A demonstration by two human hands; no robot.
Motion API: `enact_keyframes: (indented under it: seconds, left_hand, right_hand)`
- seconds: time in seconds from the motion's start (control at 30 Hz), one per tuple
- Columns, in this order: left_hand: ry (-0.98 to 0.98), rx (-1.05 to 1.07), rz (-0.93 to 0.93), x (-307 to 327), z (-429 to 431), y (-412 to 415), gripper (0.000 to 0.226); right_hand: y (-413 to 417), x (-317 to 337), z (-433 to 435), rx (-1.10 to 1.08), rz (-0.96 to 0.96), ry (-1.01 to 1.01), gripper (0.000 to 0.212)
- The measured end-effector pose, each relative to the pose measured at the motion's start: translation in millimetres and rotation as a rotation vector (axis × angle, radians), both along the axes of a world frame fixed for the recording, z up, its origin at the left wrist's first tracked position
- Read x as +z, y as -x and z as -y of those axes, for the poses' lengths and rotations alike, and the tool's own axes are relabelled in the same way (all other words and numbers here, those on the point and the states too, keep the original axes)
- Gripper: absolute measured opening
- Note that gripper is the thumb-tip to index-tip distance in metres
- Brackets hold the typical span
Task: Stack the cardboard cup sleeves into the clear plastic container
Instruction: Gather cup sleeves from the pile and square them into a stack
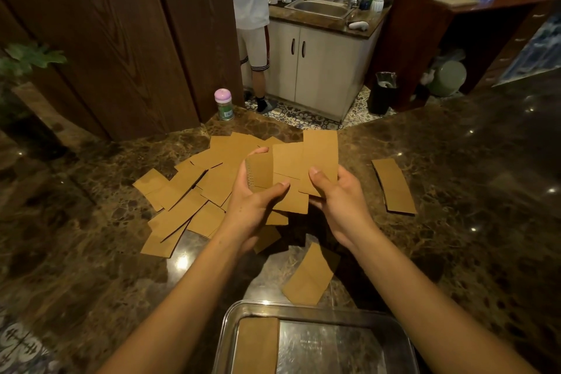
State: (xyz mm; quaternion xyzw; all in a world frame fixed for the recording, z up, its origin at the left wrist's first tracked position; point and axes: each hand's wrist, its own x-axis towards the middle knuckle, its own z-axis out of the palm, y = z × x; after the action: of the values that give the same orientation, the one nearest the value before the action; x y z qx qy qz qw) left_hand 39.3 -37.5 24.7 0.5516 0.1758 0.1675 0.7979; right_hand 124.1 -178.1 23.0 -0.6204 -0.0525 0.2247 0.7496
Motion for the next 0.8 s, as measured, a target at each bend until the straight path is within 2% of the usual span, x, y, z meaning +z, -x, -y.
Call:
enact_keyframes:
  seconds: [0.27,0.47,0.67,0.73,0.8]
  left_hand:
    - [-0.015,-0.018,-0.039,4,4,-5,0.05]
    - [0.126,-0.083,-0.065,6,2,-4,0.041]
    - [0.072,-0.065,-0.039,11,0,-5,0.04]
    - [0.066,-0.069,-0.054,11,1,-6,0.036]
    - [0.082,-0.082,-0.066,12,2,-5,0.033]
  right_hand:
    - [10,5,-2,0.146,0.055,0.059,0.026]
    - [3,5,1,0.055,0.153,0.167,0.023]
    - [6,5,6,0.146,0.359,0.32,0.038]
    - [8,5,4,0.192,0.362,0.318,0.04]
    - [10,7,2,0.203,0.306,0.261,0.032]
